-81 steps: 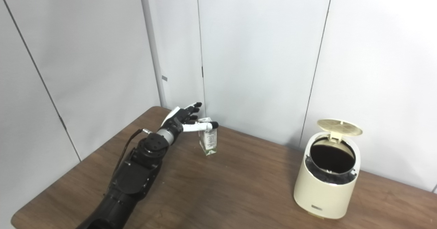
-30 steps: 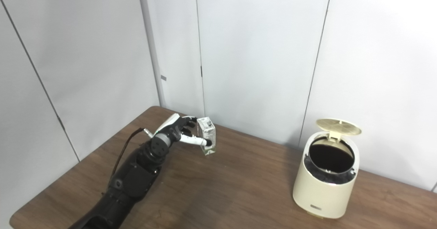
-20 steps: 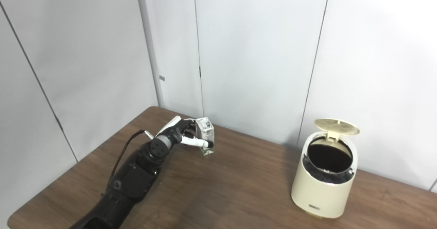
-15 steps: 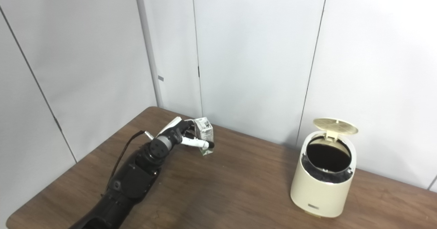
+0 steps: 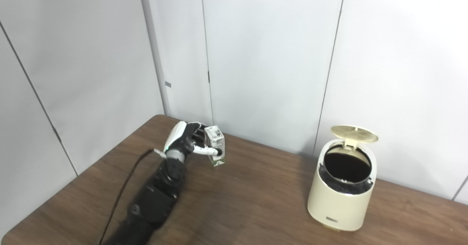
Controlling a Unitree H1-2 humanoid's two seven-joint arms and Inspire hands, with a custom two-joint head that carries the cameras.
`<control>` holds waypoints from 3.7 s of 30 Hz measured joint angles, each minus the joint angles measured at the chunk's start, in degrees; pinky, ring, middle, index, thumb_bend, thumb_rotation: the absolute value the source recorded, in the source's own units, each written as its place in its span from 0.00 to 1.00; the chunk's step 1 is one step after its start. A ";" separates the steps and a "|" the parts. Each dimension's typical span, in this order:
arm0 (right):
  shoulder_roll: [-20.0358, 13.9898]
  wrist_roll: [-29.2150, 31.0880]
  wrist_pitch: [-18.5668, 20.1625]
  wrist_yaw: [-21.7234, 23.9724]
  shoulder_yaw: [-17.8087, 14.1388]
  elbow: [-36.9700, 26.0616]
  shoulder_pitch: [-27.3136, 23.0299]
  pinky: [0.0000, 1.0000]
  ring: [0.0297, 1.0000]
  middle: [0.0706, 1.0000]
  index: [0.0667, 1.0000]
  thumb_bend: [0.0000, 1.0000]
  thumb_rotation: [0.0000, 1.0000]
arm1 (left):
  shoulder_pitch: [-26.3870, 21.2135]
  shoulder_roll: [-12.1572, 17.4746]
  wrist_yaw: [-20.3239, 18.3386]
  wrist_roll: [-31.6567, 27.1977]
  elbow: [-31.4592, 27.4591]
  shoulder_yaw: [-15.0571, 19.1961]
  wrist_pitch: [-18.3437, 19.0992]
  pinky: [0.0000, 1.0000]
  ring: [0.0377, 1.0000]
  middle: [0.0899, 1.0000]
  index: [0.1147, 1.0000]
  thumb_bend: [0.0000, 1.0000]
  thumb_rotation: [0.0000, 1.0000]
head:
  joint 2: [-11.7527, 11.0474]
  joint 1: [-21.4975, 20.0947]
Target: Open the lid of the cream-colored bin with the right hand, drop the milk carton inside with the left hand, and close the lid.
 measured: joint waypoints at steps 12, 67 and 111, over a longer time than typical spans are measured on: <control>0.24 1.28 0.09 0.56 0.02 -0.64 0.67 0.45 0.61 0.65 0.63 0.51 0.80 | -0.13 -1.94 10.00 -1.69 3.79 1.51 -5.94 0.35 0.42 0.45 0.41 0.52 0.00 | 0.26 0.00; 13.43 -16.05 11.25 -7.91 12.40 1.85 -6.97 0.57 0.69 0.72 0.70 0.29 0.04 | 4.41 -1.81 9.35 -5.24 -17.51 -16.44 -40.42 0.42 0.45 0.43 0.40 0.50 0.00 | -1.49 -24.70; 13.56 -17.22 10.99 -9.79 17.06 -1.35 -4.44 0.59 0.70 0.71 0.68 0.29 0.25 | -4.46 -4.64 34.43 17.74 -5.31 -43.19 -41.56 0.35 0.43 0.45 0.38 0.50 0.00 | 0.26 -27.16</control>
